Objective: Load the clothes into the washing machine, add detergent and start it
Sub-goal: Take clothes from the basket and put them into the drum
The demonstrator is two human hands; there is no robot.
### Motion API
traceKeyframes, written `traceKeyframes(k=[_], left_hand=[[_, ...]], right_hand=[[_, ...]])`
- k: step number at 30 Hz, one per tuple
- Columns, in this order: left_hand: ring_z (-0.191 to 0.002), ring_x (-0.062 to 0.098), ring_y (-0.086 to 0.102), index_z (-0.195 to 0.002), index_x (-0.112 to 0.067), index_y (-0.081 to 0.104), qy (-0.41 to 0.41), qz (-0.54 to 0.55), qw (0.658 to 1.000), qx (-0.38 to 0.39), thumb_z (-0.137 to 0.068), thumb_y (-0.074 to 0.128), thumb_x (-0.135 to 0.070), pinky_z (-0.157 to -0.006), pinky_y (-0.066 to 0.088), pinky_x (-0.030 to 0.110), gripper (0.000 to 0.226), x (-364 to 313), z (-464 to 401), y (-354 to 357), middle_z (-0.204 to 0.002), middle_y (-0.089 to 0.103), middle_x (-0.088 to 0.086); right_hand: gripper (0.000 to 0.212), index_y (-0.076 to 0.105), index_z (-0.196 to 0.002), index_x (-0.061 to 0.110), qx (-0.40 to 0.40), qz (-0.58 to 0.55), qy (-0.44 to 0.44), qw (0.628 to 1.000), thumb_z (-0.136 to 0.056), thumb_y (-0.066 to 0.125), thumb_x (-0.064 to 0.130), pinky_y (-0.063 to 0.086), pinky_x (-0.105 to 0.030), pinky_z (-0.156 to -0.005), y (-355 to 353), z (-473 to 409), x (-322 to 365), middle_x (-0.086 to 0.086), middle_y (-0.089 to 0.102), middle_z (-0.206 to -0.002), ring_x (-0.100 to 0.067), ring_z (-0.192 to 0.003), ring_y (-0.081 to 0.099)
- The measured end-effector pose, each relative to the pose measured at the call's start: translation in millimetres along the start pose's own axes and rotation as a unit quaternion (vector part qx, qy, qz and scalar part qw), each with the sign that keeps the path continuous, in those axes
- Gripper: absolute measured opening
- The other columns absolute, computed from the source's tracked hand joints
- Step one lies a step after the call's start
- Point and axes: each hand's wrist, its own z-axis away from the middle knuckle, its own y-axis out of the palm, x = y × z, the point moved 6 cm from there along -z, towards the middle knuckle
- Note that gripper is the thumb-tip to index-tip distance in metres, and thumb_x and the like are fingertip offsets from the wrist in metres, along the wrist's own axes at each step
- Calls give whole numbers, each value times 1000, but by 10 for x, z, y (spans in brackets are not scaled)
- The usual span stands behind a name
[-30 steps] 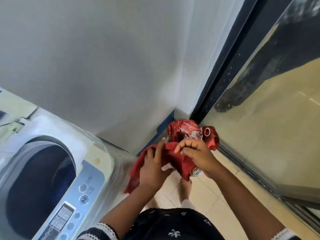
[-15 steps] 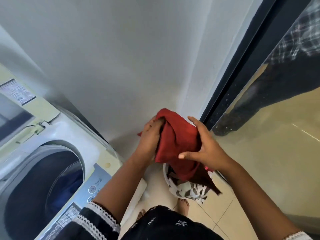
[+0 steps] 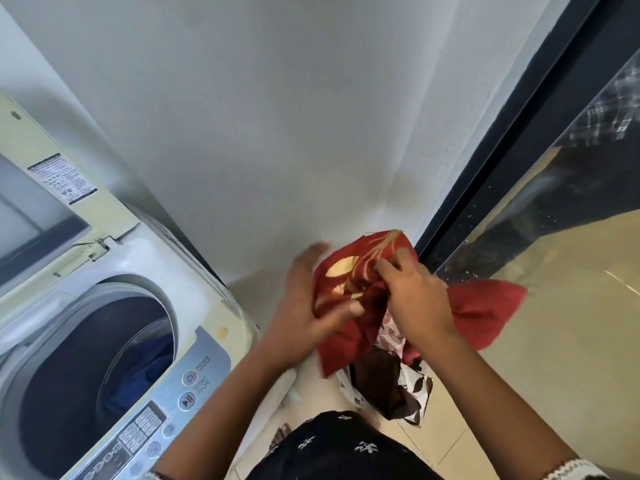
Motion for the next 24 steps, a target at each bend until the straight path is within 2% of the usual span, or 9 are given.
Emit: traceKeyframes(k=[2,4,8,9,12,14,16,19,24], left_hand=[[-146,11,22,-149,-46,-1,31,-110,991,73,-66,75,-62,-117,29,29,114,33,70,293,-158,19,-2],[-137,12,42,-149,-48,-4,-21,-55,997,42,-66,83,-38,-109,42,34,121,88,82,357,-152,34,1],[-97,9,69,-140,-19,37,-66,96,990,-74,-77,71,-4,-87,56,36,74,195,70,77,-110,68,-8],[-100,13,69,-132,-10,48,-69,135,983,-105,-76,68,-3,-90,55,40,60,197,84,-23,-111,69,-5],[-107,22,67,-119,-4,61,-142,365,901,-185,-83,66,2,-95,54,39,37,246,159,-224,-115,70,11],[-104,22,69,-119,-5,61,-172,485,826,-229,-86,60,0,-89,56,32,34,296,230,-322,-113,71,10],[-96,20,70,-118,-6,61,-184,519,792,-264,-83,61,-6,-82,57,30,34,359,310,-410,-106,72,9],[-86,17,70,-108,-10,65,-233,480,798,-280,-93,55,-6,-74,57,27,18,441,491,-508,-92,73,5],[-107,25,64,-112,-24,65,-327,336,873,-133,-103,38,-38,-82,58,41,31,699,850,-861,-109,72,-3]], right_hand=[[41,67,-107,18,-37,-80,-69,994,-72,50,5,54,-38,-60,-142,-6,261,-6,60,-106,-31,-82,65],[46,66,-106,20,-20,-243,-87,966,-67,59,-5,58,-35,-75,-215,-3,458,3,63,-104,-19,-91,66],[55,52,-111,29,54,-555,-24,830,-70,81,5,55,-39,-94,-213,23,513,1,65,-111,-13,-107,67],[60,51,-117,30,53,-557,-40,828,-70,85,14,50,-43,-101,-213,40,506,0,62,-121,-15,-117,62],[98,35,-143,45,66,-350,-126,926,-61,88,53,25,-53,-118,-132,68,537,12,32,-151,-12,-147,24],[123,16,-150,51,167,-385,-129,898,-54,92,53,24,-47,-121,-27,113,629,16,17,-156,-5,-149,14],[136,2,-149,54,264,-438,-140,848,-52,96,43,29,-26,-118,93,225,836,22,13,-154,2,-145,21],[123,3,-146,56,251,-428,-163,853,-64,91,31,34,-12,-107,209,321,1206,20,23,-149,5,-134,36],[68,56,-127,32,81,-437,-228,866,-70,62,-3,50,-28,-96,195,111,1538,7,51,-126,-10,-115,57]])
